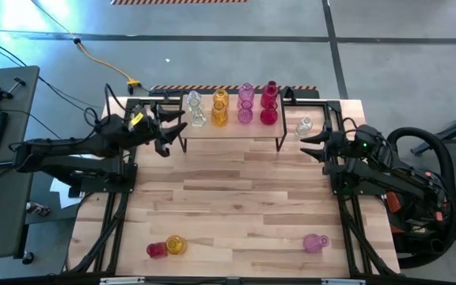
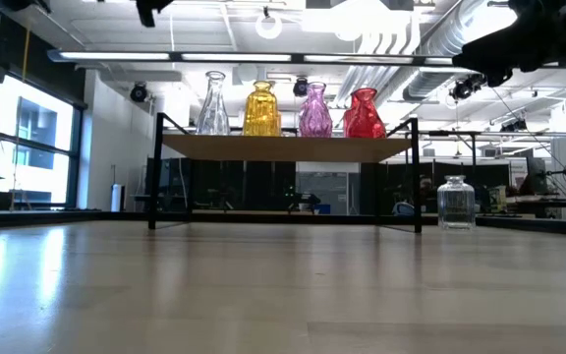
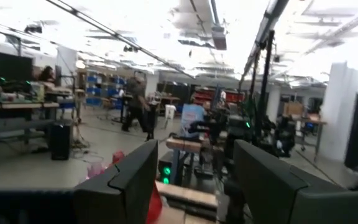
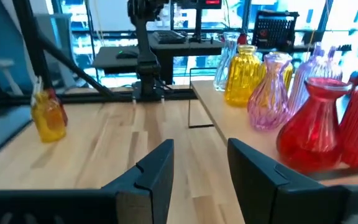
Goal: Sort vases onto shelf
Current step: Put the violet vase aligned with the other violet vases on the shelf
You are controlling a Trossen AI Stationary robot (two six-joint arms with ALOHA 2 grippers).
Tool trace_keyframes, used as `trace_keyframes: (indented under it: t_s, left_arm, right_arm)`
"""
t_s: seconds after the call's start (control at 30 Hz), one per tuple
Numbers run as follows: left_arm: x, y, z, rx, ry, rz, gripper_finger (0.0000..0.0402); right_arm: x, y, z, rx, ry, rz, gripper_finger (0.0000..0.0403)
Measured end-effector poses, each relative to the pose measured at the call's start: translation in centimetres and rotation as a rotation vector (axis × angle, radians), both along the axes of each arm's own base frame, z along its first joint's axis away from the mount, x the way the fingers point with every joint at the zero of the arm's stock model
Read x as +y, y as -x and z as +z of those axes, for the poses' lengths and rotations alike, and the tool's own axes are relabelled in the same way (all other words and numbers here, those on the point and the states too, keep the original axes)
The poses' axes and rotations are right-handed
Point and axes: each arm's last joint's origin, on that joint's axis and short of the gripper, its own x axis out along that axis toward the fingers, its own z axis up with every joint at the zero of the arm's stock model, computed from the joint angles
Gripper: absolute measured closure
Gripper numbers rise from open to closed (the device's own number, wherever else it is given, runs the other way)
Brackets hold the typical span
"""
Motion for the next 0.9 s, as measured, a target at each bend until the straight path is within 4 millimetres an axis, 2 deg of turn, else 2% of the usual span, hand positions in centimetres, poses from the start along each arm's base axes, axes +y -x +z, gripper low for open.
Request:
trace_keyframes:
  t_s: [0.13,0.37,0.47,0.63,0.9]
  left_arm:
    - [0.1,-0.1,1.6,-0.034,0.006,0.038,0.0199]
    - [-0.1,-0.2,3.5,-0.079,0.006,0.039,0.0199]
    - [-0.3,-0.3,3.7,-0.082,0.006,0.027,0.0199]
    - [-0.8,-0.3,3.8,-0.101,0.051,-0.015,0.0199]
    - [-2.1,-0.5,3.8,-0.097,0.051,-0.110,0.0199]
  right_arm:
    - [-0.1,0.0,0.0,-0.021,-0.145,-0.038,0.0268]
    - [-0.1,0.0,-0.1,-0.075,-0.678,-0.086,0.0268]
    - [-0.1,0.0,-0.3,-0.084,-0.866,-0.108,0.0268]
    - [0.0,0.0,-0.3,-0.100,-1.042,-0.118,0.0268]
    - [0.5,0.0,-0.2,-0.024,-1.376,0.021,0.0268]
